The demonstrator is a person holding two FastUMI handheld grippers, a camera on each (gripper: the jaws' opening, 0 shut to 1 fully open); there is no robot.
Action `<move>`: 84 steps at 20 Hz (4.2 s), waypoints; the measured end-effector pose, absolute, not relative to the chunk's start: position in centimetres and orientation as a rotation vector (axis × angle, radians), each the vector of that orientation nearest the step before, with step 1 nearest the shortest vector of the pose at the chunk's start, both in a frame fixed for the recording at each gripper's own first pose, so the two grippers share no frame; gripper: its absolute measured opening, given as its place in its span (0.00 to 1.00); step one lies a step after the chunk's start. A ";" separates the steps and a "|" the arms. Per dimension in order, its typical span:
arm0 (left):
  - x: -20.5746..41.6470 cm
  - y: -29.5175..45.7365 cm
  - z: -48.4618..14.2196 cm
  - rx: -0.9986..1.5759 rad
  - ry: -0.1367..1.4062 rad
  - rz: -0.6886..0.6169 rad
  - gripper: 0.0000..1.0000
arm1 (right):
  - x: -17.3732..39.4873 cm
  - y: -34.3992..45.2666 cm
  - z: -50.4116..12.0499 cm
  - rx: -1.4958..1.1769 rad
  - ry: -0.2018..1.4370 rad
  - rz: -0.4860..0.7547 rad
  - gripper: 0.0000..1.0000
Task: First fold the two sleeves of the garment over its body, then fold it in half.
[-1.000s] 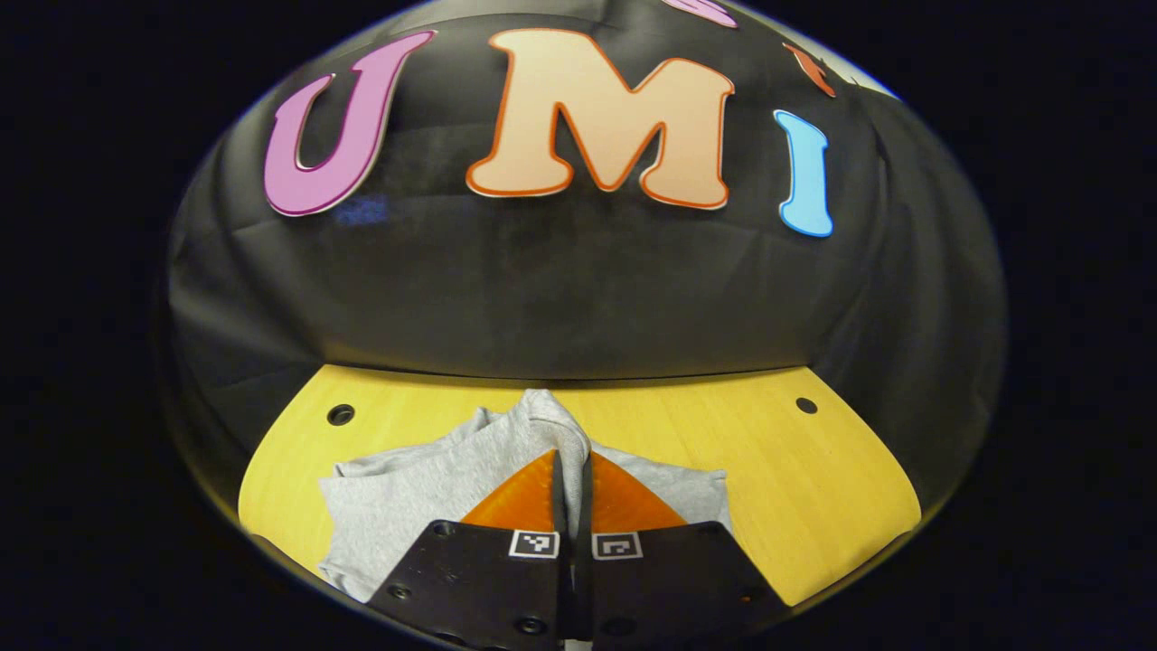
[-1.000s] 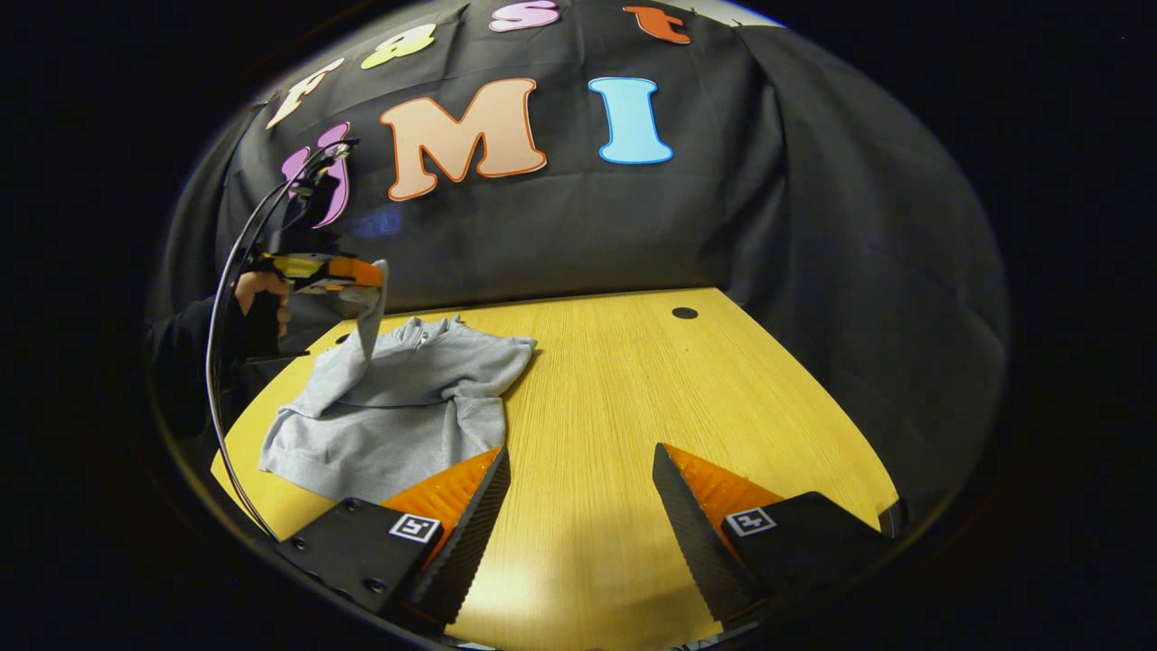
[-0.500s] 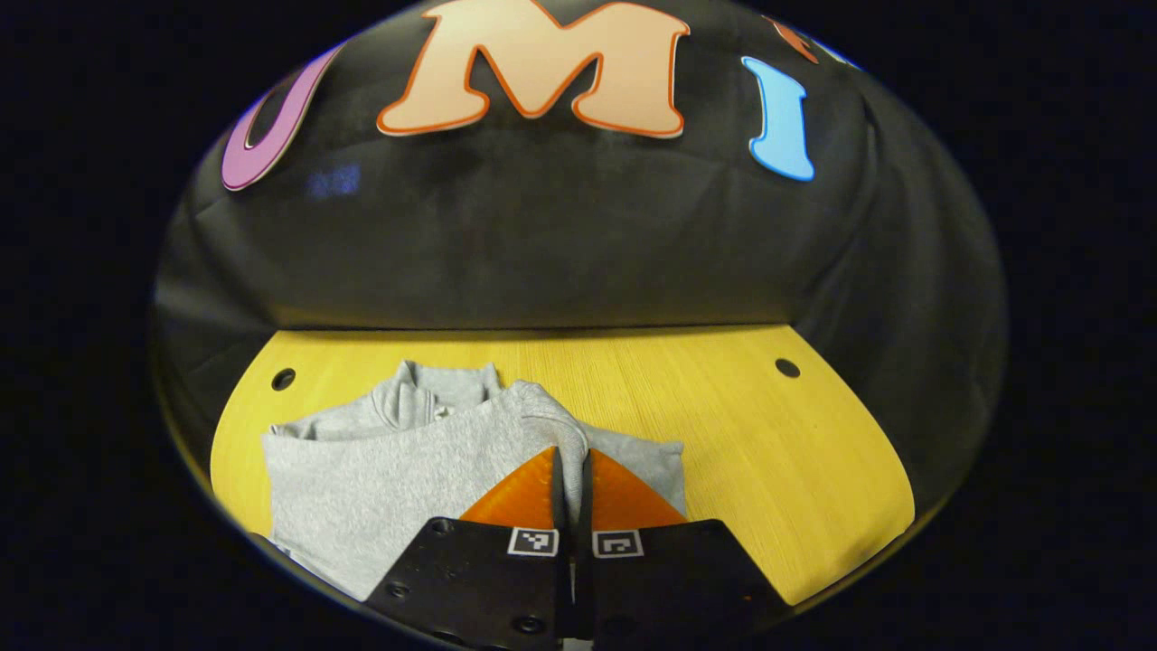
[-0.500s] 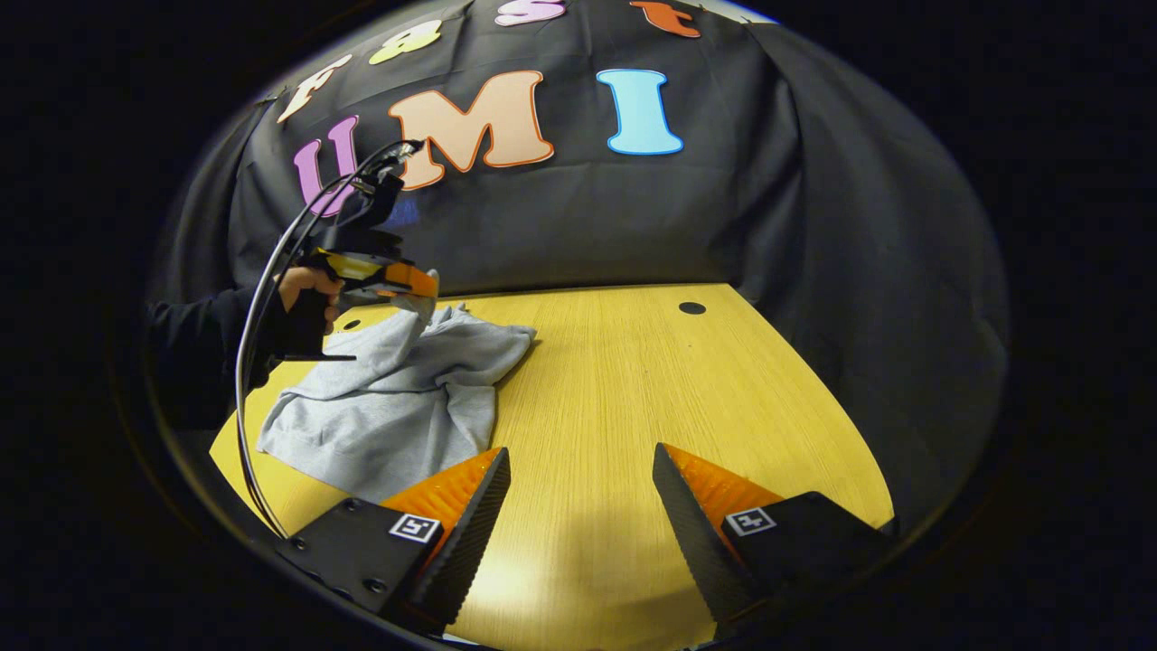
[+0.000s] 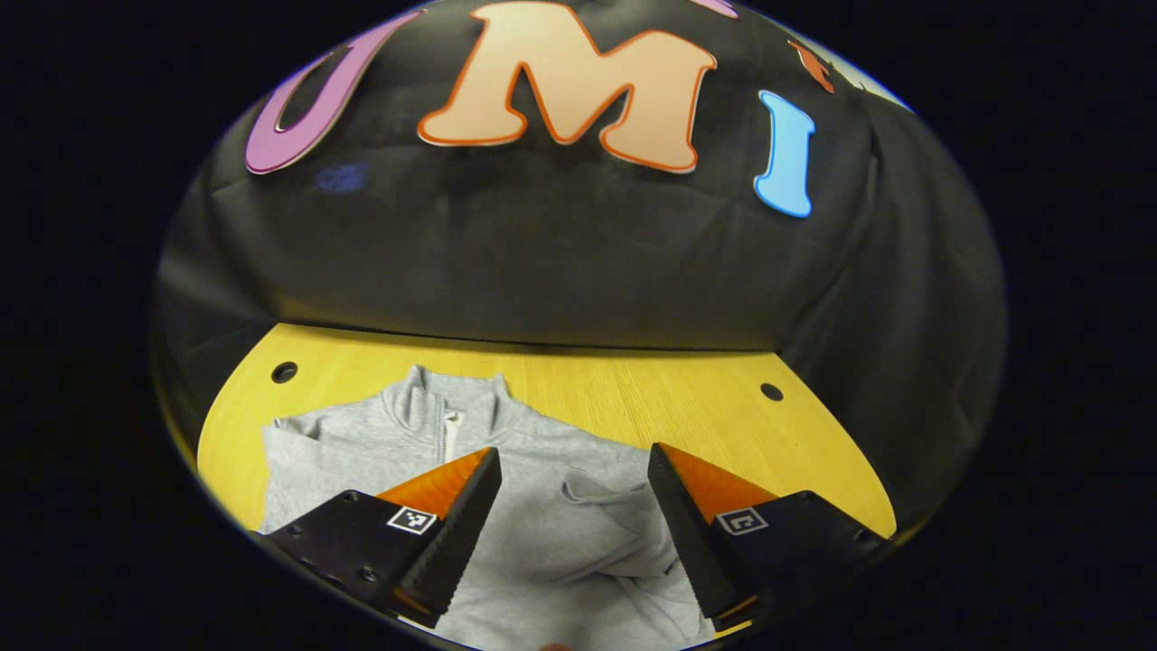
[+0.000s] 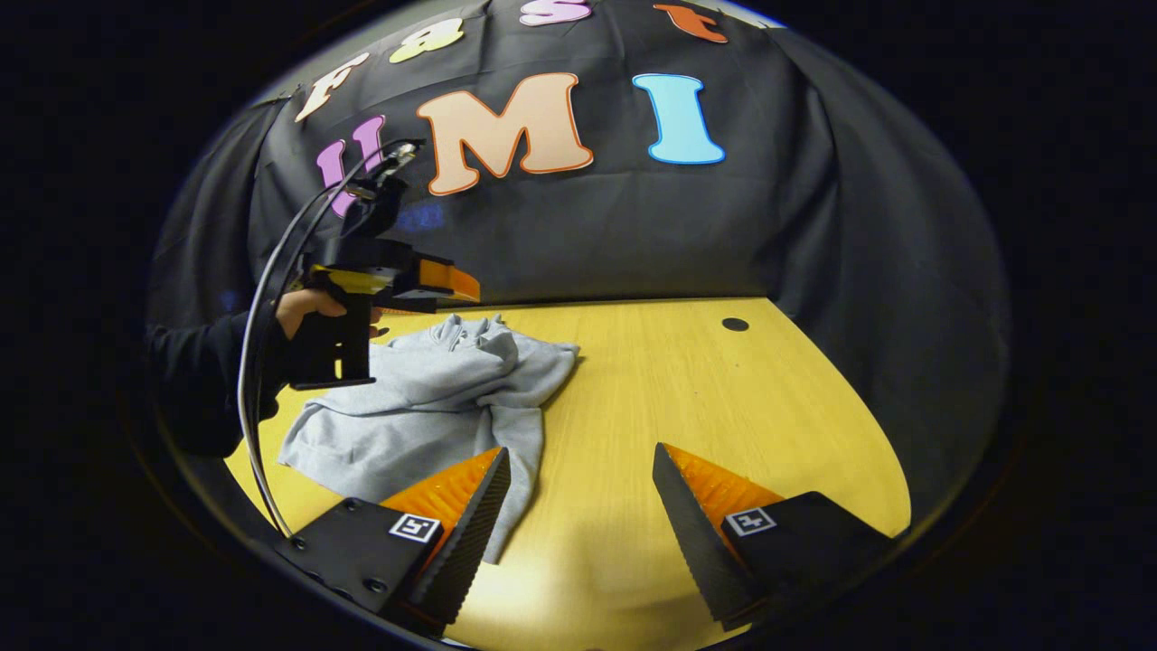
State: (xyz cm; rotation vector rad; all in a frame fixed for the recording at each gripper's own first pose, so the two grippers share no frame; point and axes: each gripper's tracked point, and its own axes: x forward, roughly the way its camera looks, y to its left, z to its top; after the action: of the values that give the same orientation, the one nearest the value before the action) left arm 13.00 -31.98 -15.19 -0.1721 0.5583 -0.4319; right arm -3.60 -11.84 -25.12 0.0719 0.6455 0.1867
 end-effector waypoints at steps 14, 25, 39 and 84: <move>8.2 -9.6 -13.5 -0.008 0.462 -0.216 0.95 | 0.0 -5.1 -25.7 0.070 0.667 0.220 0.98; -1.3 -2.6 -22.5 -0.074 0.687 -0.170 0.95 | -2.3 -2.5 -28.4 0.009 0.753 0.262 0.95; -6.5 -1.1 -32.0 -0.128 0.909 -0.145 0.96 | -7.5 -2.6 -36.3 -0.059 0.982 0.236 0.98; -2.2 -6.2 -25.3 -0.304 0.927 -0.313 0.00 | -2.7 2.7 -29.5 0.445 1.161 0.374 0.04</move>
State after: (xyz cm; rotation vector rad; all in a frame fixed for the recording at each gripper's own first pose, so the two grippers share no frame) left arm -2.25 -6.23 -25.31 -0.3041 0.9266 -0.3130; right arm -2.67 2.69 -29.52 0.4445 1.1609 0.3737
